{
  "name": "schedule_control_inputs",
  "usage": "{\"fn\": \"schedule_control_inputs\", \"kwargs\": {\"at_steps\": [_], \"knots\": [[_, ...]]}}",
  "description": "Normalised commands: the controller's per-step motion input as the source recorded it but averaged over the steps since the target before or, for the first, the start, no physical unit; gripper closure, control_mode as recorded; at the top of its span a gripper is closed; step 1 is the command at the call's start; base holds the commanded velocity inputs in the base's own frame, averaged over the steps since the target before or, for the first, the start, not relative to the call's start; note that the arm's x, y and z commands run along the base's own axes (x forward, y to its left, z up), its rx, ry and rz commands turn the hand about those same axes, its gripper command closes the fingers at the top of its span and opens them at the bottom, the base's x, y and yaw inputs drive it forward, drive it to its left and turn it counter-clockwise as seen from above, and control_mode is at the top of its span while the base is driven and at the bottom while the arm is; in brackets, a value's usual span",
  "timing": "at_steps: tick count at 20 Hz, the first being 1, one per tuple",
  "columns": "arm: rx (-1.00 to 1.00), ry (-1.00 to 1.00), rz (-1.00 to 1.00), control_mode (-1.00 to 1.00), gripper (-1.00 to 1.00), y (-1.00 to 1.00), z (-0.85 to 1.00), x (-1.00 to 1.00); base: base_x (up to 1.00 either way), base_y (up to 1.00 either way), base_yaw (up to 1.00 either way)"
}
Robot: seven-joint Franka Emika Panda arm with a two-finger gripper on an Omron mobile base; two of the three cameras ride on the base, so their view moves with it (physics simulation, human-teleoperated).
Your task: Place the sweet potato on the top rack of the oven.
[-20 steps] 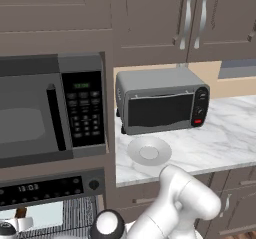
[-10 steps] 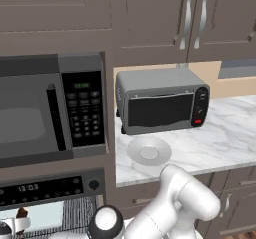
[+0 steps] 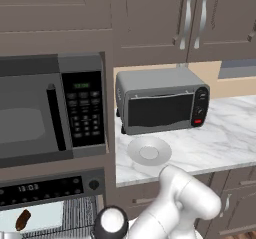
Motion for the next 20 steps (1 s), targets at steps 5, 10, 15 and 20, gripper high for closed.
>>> {"fn": "schedule_control_inputs", "kwargs": {"at_steps": [5,10,15,20], "knots": [[0.45,0.03,0.01,-1.00,-1.00,-0.99,0.32,-0.47,0.00,0.00,0.00],[0.51,0.10,-0.01,-1.00,-1.00,-1.00,0.21,-0.47,0.00,0.00,0.00],[0.45,0.08,-0.01,-1.00,-1.00,-1.00,0.11,-0.31,0.00,0.00,0.00],[0.16,0.01,0.00,-1.00,-1.00,-0.67,-0.01,0.00,0.00,0.00,0.00]]}}
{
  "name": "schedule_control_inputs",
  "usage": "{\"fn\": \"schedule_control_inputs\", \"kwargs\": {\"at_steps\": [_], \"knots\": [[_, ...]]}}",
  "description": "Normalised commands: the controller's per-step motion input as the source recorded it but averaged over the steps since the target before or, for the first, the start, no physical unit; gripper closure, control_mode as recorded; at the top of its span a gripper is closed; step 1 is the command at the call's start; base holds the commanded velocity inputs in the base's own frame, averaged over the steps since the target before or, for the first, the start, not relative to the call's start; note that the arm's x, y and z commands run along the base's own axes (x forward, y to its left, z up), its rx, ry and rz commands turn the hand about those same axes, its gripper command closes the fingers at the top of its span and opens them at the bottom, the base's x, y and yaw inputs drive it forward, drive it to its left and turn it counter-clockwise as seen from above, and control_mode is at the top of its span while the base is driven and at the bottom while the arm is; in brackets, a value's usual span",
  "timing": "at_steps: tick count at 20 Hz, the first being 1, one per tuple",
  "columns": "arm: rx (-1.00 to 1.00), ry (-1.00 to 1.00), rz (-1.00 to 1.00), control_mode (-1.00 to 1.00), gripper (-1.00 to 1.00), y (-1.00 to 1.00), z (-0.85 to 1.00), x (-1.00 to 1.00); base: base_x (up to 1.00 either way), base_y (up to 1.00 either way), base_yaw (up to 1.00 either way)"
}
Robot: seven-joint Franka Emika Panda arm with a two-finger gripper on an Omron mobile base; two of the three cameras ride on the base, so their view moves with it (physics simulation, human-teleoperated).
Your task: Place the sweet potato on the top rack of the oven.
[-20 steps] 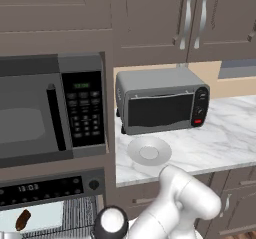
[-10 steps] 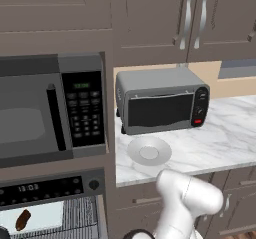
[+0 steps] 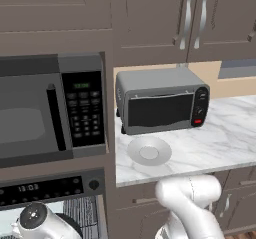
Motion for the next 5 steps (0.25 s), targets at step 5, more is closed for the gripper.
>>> {"fn": "schedule_control_inputs", "kwargs": {"at_steps": [5], "knots": [[0.00,0.00,0.00,-1.00,-1.00,0.00,-0.01,0.00,0.00,0.00,0.00]]}}
